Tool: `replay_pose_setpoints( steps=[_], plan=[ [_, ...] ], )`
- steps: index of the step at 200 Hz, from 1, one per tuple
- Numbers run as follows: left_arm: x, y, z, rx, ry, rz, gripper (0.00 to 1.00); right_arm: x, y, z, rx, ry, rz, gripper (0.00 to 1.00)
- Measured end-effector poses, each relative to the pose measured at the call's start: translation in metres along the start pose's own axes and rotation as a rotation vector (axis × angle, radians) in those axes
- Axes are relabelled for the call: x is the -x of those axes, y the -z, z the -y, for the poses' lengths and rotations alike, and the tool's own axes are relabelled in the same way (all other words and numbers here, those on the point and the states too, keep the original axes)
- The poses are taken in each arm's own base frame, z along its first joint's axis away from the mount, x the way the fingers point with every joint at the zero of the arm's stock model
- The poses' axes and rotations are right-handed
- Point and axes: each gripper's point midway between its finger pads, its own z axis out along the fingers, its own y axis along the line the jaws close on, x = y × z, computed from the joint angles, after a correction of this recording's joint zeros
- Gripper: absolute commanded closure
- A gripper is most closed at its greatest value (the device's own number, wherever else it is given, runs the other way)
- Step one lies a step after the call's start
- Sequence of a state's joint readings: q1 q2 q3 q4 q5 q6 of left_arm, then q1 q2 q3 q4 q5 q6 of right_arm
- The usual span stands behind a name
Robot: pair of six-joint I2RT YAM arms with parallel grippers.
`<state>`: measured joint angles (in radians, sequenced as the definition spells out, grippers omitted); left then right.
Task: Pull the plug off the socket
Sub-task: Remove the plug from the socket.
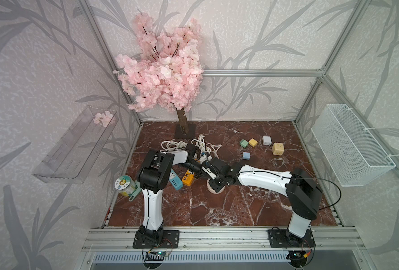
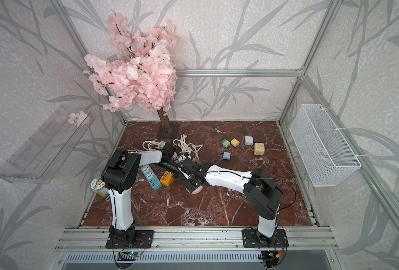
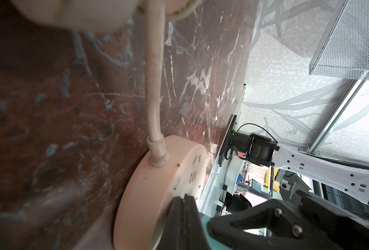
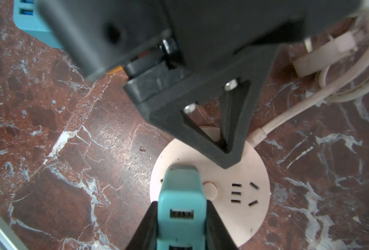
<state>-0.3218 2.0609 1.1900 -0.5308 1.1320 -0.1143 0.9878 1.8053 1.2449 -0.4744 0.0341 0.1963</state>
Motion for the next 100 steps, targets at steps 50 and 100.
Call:
replay_pose_setpoints(
  steps=[50, 100],
  plan=[
    [0.0, -0.0002, 0.0, -0.001, 0.009, -0.004, 1.0, -0.0001, -0.0001, 0.0014, -0.053, 0.033, 0.009, 1.0],
    [0.0007, -0.0007, 0.0003, -0.005, 0.012, -0.007, 1.0, 0.0025, -0.0007, 0.0077, 0.031, -0.057, -0.003, 1.0]
  ],
)
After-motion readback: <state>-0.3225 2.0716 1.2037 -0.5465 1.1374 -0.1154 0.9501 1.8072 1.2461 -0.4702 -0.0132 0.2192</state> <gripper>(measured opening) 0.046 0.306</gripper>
